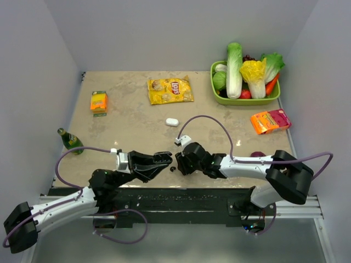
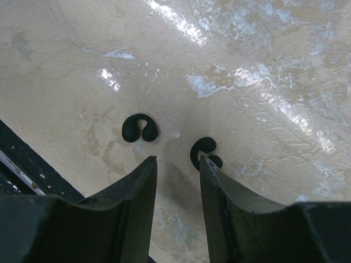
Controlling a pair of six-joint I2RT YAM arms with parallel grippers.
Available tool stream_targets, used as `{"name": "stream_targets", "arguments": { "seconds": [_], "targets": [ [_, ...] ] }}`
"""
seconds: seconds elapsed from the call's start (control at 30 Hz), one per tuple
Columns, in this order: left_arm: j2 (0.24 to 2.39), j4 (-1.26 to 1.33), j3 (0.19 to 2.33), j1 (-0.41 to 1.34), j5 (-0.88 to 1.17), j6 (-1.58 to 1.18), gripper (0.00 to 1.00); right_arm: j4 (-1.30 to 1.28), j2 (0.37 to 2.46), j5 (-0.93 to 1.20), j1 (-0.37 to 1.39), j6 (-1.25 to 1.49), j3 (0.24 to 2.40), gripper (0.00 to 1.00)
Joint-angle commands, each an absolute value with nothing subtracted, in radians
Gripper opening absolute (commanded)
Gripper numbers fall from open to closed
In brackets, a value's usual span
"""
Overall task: Insert the wireless bluetooth earbuds into the charging case
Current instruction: Pick up the earbud from the center of the board.
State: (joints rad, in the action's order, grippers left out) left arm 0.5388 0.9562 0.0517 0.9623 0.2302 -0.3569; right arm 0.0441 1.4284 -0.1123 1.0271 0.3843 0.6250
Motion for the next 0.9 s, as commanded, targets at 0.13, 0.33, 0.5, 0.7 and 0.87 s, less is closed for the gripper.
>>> {"name": "stream_targets", "arguments": {
  "seconds": [0.13,0.33,0.5,0.7,0.87],
  "targets": [
    [0.537,1.011,-0.132,0.959,0.239,-0.37,0.0,0.087,1.45,-0.127,1.028,0.373,0.663,0.41],
    [0.534,1.009,-0.132,0.959,0.241,-0.371,0.0,0.071,1.466,-0.159,1.028,0.373,0.67,0.41],
    [0.526,0.999,-0.13,0.959,0.235,-0.371,0.0,0.054,1.471,-0.192,1.028,0.385,0.667,0.41],
    [0.52,0.991,-0.129,0.959,0.235,-0.37,0.0,0.032,1.459,-0.235,1.028,0.393,0.664,0.4],
    [0.526,0.989,-0.127,0.959,0.235,-0.37,0.0,0.021,1.451,-0.259,1.028,0.396,0.661,0.34]
  ]
}}
